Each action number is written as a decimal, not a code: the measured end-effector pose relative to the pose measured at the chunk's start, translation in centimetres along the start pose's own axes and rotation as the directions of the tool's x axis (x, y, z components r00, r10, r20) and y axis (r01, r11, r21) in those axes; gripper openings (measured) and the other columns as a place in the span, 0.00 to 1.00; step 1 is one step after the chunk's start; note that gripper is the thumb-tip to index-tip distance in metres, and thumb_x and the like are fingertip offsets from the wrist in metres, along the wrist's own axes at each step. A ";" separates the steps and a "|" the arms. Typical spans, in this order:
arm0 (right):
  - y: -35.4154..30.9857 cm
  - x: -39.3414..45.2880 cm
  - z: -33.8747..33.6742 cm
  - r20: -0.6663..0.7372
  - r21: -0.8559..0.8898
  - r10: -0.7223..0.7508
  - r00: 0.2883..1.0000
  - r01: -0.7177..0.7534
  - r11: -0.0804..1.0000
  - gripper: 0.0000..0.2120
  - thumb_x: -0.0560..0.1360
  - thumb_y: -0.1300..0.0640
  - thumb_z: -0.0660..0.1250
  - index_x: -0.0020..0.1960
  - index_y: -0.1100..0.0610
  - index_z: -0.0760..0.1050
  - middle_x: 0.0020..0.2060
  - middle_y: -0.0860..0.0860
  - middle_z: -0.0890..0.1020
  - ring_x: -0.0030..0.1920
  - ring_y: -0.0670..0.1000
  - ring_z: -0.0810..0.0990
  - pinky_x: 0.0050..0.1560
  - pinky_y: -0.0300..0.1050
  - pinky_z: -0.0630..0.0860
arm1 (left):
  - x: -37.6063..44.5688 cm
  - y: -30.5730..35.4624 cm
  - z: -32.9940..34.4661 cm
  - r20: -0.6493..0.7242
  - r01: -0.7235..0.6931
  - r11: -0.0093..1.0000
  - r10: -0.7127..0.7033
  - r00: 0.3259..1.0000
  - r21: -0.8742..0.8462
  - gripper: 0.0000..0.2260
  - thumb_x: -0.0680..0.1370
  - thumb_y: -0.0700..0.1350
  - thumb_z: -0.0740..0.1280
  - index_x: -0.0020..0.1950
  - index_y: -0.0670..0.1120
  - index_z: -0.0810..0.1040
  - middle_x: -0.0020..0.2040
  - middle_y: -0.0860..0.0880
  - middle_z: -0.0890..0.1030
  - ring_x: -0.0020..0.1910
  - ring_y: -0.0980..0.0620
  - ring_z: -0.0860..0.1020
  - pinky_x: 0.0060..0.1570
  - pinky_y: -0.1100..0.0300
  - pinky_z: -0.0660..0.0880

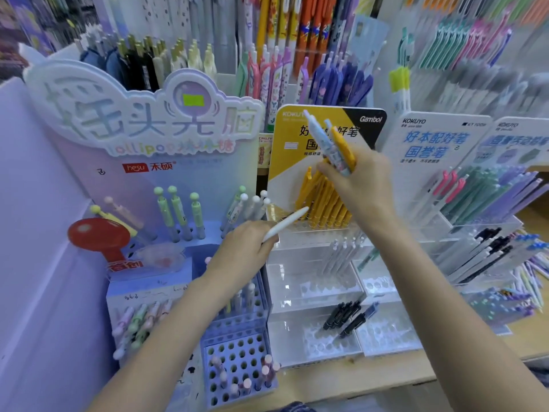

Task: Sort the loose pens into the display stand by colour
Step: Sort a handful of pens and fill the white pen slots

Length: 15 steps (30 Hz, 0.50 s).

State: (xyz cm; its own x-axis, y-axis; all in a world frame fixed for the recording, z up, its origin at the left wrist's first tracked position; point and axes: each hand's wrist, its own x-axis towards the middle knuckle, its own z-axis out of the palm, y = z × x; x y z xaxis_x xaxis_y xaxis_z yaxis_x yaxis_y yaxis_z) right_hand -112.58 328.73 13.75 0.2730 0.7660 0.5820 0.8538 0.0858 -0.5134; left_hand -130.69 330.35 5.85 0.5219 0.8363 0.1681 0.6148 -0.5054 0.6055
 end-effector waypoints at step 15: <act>-1.8 1.5 4.4 0.208 -0.443 0.152 0.966 -0.046 0.895 0.06 0.77 0.57 0.64 0.49 0.60 0.75 0.38 0.53 0.73 0.38 0.56 0.73 0.35 0.46 0.67 | 0.2 -0.4 -0.3 -0.033 0.032 0.996 -0.035 0.999 -0.083 0.10 0.81 0.45 0.59 0.48 0.46 0.80 0.27 0.54 0.68 0.25 0.57 0.66 0.25 0.64 0.60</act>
State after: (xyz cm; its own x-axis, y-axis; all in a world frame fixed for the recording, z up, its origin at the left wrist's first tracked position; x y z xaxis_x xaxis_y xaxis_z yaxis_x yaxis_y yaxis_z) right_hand -115.67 332.54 12.82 0.3018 0.8855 0.3532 0.9483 -0.2408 -0.2066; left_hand -131.00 330.73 5.85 0.4809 0.8597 0.1722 0.5799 -0.4592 0.6730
